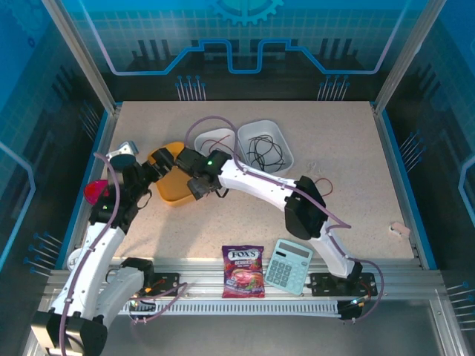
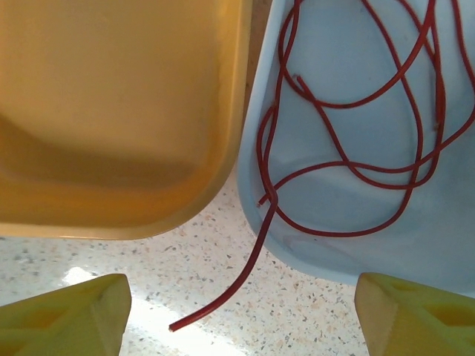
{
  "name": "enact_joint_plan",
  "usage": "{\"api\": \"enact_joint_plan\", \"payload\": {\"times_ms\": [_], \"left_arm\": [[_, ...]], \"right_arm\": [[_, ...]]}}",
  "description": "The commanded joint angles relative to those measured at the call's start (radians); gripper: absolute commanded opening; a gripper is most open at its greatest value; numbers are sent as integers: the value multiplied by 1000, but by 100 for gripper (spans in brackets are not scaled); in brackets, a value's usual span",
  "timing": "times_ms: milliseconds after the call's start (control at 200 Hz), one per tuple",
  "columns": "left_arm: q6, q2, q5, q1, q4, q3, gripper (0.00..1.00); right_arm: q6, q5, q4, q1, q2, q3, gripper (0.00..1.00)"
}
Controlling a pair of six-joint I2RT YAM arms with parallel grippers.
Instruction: Untangle the cables
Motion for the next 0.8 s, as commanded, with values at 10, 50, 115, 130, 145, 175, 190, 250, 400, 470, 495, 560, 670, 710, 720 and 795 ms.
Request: {"api": "enact_joint_plan", "payload": {"times_ms": [10,50,115,130,145,175,190,250,400,470,495,560,670,710,720,795], "left_arm": [[-10,-15,-6,8,5,-14,99],[-8,-16,-9,8,6,-14,99],[-8,-16,-12,8,5,-14,99],[-9,-16,-13,8,5,-14,99],[-8,-16,-13,8,5,-16,99],[-9,-17,-13,8,7,-15,99],[-10,-16,-13,8,7,-15,99],[-10,-17,-13,8,9,-17,99],[-12,-16,-15,8,13,-20,99],[-13,-16,-15,8,16,-20,99],[-13,-16,-15,8,16,-20,99],[-15,-16,-14,9,16,-21,99],[-16,-16,-13,8,16,-17,99],[-15,-16,-13,8,16,-16,99],[-14,-16,-13,8,16,-17,99],[-14,-14,-14,8,19,-14,99]], "right_arm": [[-12,44,-91,10,58,83,75],[-15,47,-103,11,74,101,71],[-16,49,-124,12,111,129,70],[-18,50,-128,14,115,133,70],[-18,52,-131,14,120,135,70],[-19,59,-137,17,126,144,70],[-20,58,-139,17,131,147,70],[-20,61,-150,19,141,155,70],[-20,61,-166,22,143,154,64],[-20,61,-173,22,140,151,59],[-19,61,-175,22,138,150,57],[-21,59,-179,24,135,147,53],[-18,52,-190,27,122,132,53],[-16,42,-190,27,117,122,53],[-17,40,-190,27,115,119,53],[-12,33,-190,30,109,100,51]]}}
